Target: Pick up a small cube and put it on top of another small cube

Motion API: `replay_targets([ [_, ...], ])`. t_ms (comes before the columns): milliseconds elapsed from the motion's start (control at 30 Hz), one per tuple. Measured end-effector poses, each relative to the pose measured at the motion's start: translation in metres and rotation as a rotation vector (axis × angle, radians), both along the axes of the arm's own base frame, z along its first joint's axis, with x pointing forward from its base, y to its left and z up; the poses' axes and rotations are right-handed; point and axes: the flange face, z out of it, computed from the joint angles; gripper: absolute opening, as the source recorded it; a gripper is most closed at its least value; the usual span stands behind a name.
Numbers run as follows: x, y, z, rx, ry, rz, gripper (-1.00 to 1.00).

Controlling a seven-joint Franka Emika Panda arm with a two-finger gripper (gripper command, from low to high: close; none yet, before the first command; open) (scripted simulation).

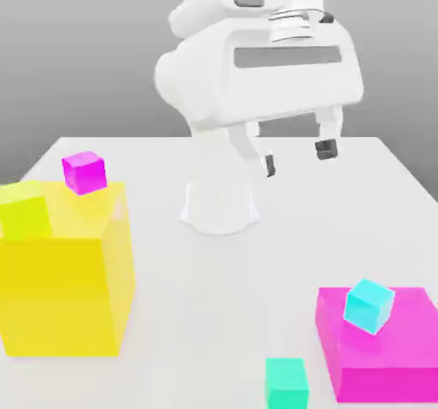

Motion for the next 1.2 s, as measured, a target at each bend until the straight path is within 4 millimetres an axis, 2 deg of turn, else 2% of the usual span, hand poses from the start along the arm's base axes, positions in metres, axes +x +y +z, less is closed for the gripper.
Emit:
replay_targets([
  [267, 0.002, 0.028, -0.118, -0.132, 0.107, 0.327, 0.00],
  [533, -0.017, 0.031, -0.222, -0.282, 0.208, 0.640, 0.00],
  [667, -0.018, 0.031, -0.273, -0.300, 0.217, 0.676, 0.00],
  [700, -0.019, 0.031, -0.287, -0.299, 0.218, 0.677, -1.00],
  [867, -0.019, 0.031, -0.287, -0.299, 0.221, 0.677, -1.00],
  [900, -0.020, 0.031, -0.294, -0.298, 0.221, 0.677, -1.00],
  [933, -0.020, 0.031, -0.290, -0.299, 0.220, 0.678, -1.00],
  [1100, -0.021, 0.035, -0.235, -0.296, 0.221, 0.683, -1.00],
  [1200, -0.034, 0.069, -0.202, -0.283, 0.218, 0.738, -1.00],
])
